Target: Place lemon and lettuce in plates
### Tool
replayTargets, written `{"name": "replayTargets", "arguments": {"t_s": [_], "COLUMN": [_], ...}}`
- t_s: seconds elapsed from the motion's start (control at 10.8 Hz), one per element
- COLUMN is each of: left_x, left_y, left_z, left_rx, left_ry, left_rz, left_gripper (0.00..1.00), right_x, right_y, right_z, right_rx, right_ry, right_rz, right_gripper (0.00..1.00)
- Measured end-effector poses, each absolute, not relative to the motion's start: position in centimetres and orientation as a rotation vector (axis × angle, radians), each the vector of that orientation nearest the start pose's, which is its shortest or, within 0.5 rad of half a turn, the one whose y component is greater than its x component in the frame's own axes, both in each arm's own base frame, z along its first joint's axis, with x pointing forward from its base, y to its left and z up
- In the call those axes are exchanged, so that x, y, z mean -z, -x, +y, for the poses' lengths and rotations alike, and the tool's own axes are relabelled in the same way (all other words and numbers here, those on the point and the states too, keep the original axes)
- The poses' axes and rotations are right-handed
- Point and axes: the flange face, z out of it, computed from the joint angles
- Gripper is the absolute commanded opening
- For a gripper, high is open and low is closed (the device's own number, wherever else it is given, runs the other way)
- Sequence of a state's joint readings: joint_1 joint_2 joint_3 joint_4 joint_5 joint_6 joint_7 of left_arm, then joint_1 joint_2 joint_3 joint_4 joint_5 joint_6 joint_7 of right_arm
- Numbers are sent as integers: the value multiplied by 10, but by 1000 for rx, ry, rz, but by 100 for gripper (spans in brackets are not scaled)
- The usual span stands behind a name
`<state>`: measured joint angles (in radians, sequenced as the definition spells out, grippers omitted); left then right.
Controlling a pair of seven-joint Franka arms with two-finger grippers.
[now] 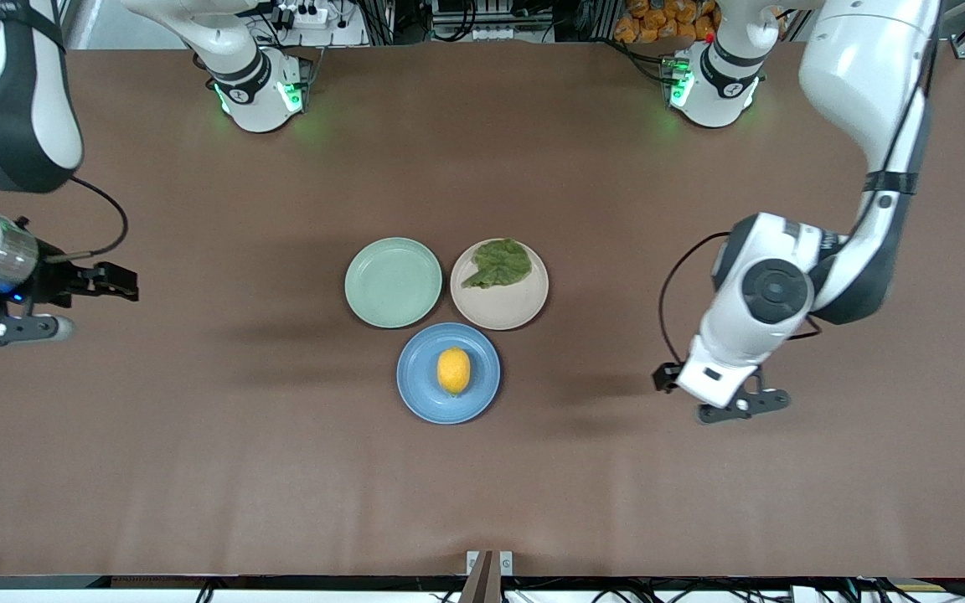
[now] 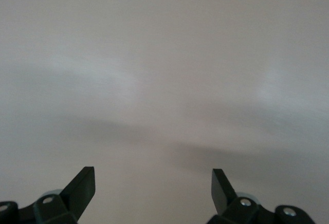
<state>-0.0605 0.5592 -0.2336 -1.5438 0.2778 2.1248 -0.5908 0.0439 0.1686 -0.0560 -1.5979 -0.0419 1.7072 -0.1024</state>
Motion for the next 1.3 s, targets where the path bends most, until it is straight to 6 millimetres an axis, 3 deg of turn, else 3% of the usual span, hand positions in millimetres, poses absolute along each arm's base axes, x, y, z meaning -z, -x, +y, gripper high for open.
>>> {"name": "replayTargets", "arguments": {"t_s": [0.19,0.28,0.46,0.65,1.02,1.21,1.3], "left_x": [-339,-337,-334,-339,-375,-406,-426], "left_y": [-682,-679,-664,-634,-573,-565,-566], "left_z": [-121,-112,-120,-126,-118,-102,-84], "left_rx": [20,-34,-143,-231,-267,-200,-146], "left_ry": [2999,2991,3018,3059,3089,3115,3131], "left_rz": [-324,-330,-297,-245,-217,-258,-271], "left_gripper": [100,100,100,100,100,100,100], "right_x": [-556,-570,-602,-621,-638,-639,-639], "right_y": [-593,-585,-576,-572,-570,-570,-570], "right_z": [-15,-17,-13,-6,-28,-30,-29], "right_rx": [-73,-82,-58,0,55,60,60], "right_ry": [3184,3184,3187,3184,3178,3178,3177], "right_rz": [-134,-99,14,133,242,247,246], "right_gripper": [100,100,100,100,100,100,100]}}
